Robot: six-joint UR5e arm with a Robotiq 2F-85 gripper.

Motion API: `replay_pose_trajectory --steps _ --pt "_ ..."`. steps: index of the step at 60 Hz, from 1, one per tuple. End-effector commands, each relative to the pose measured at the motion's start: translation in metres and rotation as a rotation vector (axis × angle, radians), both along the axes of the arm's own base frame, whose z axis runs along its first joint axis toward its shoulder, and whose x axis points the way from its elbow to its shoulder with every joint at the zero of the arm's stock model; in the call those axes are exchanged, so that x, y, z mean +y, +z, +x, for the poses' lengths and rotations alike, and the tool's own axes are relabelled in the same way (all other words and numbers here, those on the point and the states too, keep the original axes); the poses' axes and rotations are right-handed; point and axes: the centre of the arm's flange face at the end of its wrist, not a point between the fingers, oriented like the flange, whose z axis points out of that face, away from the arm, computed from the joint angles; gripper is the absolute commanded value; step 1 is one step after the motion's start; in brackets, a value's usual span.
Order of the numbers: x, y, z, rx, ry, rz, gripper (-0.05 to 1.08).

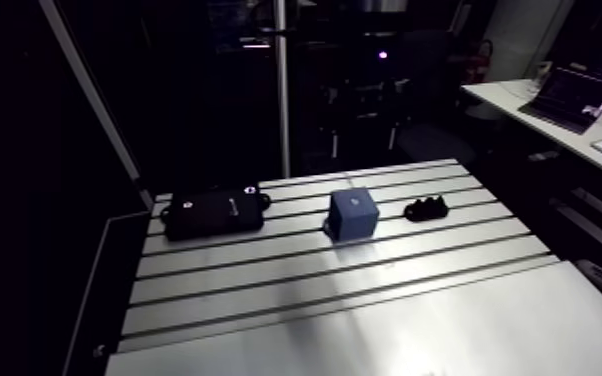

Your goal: Pick up the M10 bolt and insert it into the hex recess until seated.

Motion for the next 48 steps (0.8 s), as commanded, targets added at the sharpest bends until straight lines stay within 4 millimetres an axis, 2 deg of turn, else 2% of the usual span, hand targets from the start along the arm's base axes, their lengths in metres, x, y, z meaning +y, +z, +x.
replay_pose_trajectory --steps 1,6,13,19,33,42,48 --pt "-0.022 0.055 0.006 -0.020 -0.033 0.002 0.01" --pt "-0.034 0.075 0.006 -0.038 -0.051 0.005 0.01" --pt "-0.048 0.092 0.006 -0.018 -0.033 0.003 0.01" --pt "-0.068 0.120 0.020 0.032 0.004 -0.004 0.01" --pt "-0.073 0.156 0.046 0.092 0.018 -0.005 0.01" --pt "-0.073 0.168 0.064 0.089 0.017 -0.005 0.01" --pt "-0.072 0.165 0.069 0.081 0.016 -0.002 0.01"
